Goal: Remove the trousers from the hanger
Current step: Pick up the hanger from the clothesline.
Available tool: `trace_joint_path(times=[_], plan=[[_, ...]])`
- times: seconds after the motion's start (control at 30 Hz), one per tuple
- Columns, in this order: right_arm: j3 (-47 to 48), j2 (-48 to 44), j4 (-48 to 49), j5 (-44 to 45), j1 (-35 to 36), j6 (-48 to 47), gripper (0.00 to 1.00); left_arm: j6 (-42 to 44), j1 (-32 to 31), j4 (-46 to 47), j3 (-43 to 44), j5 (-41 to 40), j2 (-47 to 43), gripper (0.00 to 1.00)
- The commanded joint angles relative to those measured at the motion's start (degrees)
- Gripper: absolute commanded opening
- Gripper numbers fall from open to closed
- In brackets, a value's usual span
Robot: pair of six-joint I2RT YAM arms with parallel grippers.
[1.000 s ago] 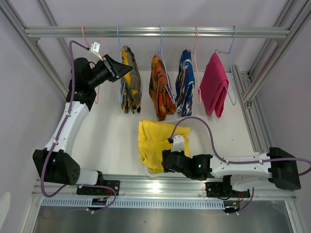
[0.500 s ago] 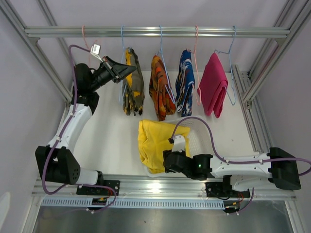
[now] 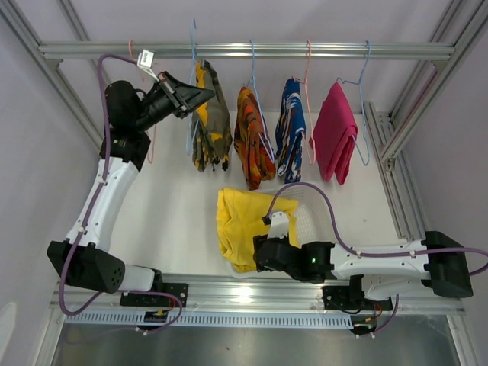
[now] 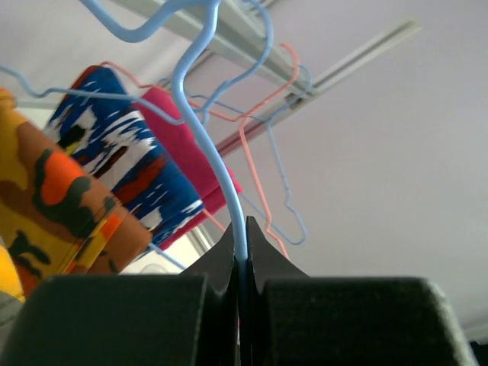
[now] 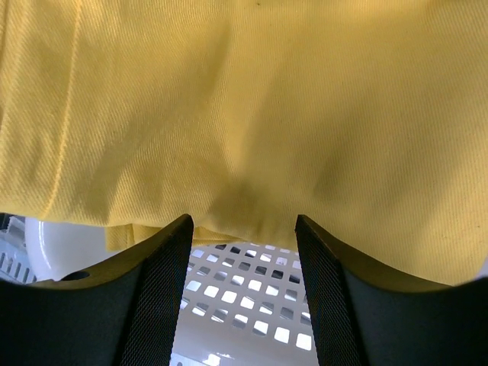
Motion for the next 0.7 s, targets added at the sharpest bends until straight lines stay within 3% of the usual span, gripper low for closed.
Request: trace_joint_path(times=[0.0,0.17,0.3,0.57,0.67], plan=[[3.6,-2.3,-2.3,1.8,0.4,-0.8,0.61,8.4,-0.7,1.7,6.6,-4.3,-5.5,0.0],[9.3,-5.6,-7.4,3.2,0.4,-4.0,0.63,10.2,-2.8,-1.9,5.0,-8.9,-9.5,0.0],[15.7,-7.7,-11.1,4.2,0.7,-6.9,0.65,15.7,-6.4,-4.4,2.7,-17.3,-14.9,0.0],[21.9,-7.0,-10.4,7.9,0.8,-13.4,0.67,21.3,-12.9,-12.0,5.4,-25.5,-19.0,0.0],[21.8,-7.0,-4.1,13.8,2.0,-20.1,0.66,21.9,-15.1,-13.3,5.5,-29.7,-20.2,0.0]])
